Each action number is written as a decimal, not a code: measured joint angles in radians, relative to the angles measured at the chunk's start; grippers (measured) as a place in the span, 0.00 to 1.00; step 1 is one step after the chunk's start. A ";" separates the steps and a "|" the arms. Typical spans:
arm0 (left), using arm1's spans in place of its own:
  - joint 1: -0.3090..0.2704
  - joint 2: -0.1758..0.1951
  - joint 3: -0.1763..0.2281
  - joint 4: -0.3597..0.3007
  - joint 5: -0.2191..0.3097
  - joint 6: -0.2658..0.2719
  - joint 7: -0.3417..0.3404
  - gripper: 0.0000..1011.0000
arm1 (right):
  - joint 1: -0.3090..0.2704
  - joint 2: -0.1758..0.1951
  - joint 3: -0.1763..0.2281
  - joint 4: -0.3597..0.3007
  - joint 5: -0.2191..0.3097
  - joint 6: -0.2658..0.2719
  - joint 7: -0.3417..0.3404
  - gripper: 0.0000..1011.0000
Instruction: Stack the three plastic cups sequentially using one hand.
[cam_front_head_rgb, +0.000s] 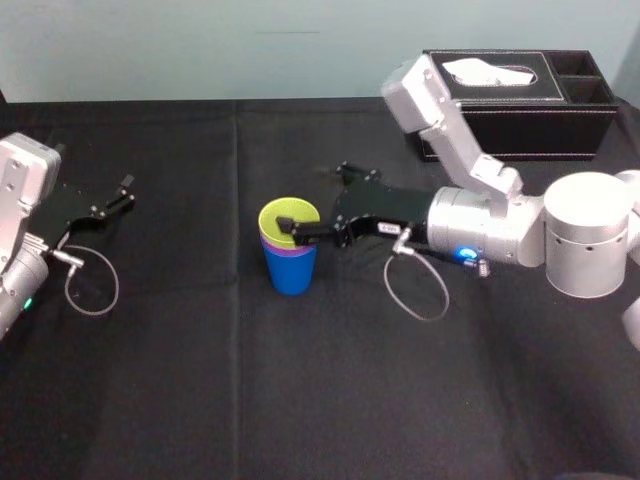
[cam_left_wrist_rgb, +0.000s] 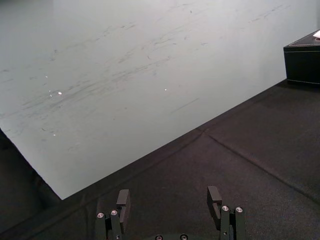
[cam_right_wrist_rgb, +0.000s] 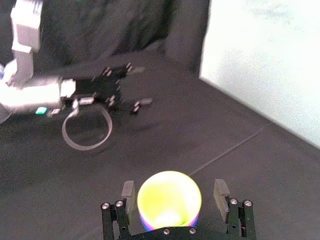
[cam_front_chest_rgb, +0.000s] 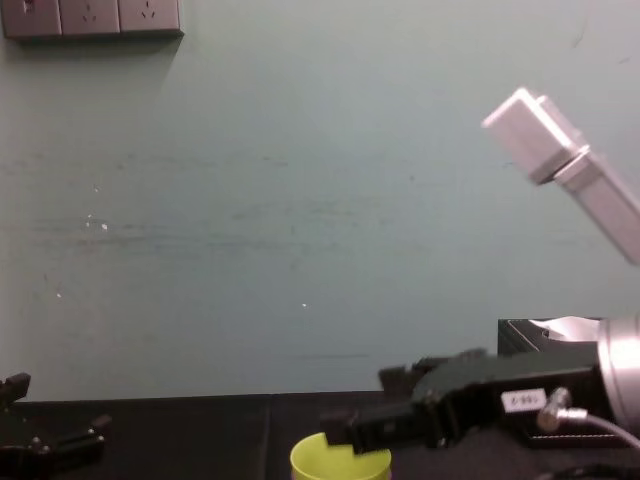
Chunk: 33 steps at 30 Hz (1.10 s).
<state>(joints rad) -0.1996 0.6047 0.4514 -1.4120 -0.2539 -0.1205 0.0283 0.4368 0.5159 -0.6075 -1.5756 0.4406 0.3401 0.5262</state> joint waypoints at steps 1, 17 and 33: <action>0.000 0.000 0.000 0.000 0.000 0.000 0.000 1.00 | -0.017 0.000 0.019 -0.009 0.008 -0.016 -0.018 0.99; 0.000 0.000 0.000 0.000 0.000 0.000 0.000 1.00 | -0.225 -0.095 0.201 -0.081 -0.065 -0.138 -0.432 0.99; 0.000 0.000 0.000 0.000 0.000 0.000 0.000 1.00 | -0.318 -0.187 0.195 -0.033 -0.248 -0.158 -0.661 0.99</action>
<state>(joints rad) -0.1995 0.6047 0.4514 -1.4120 -0.2539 -0.1205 0.0283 0.1187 0.3287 -0.4126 -1.6083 0.1924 0.1822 -0.1350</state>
